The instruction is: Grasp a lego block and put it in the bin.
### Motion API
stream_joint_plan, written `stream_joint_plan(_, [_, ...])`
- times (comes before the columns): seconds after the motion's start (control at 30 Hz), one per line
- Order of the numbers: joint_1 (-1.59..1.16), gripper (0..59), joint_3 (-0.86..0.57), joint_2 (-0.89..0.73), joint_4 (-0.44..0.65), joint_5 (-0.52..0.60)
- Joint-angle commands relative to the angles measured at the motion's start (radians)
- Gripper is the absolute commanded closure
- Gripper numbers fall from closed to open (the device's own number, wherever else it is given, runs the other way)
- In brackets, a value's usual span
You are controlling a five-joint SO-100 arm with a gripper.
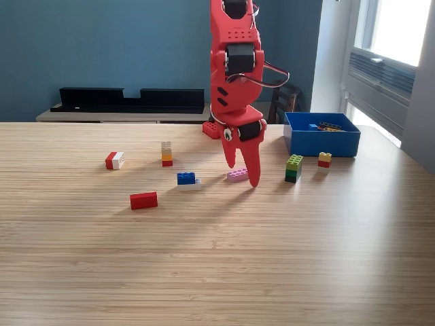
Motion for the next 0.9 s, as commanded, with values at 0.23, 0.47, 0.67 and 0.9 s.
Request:
stream_joint_plan(0.23, [0.012, 57.0, -0.051, -0.057, -0.069, 0.026])
stream_joint_plan(0.47, [0.011, 58.6, -0.074, -0.064, -0.064, 0.061])
stream_joint_plan(0.67, [0.011, 58.6, -0.152, -0.064, -0.015, 0.118])
stream_joint_plan(0.9, [0.011, 58.6, -0.367, -0.049, 0.175, 0.201])
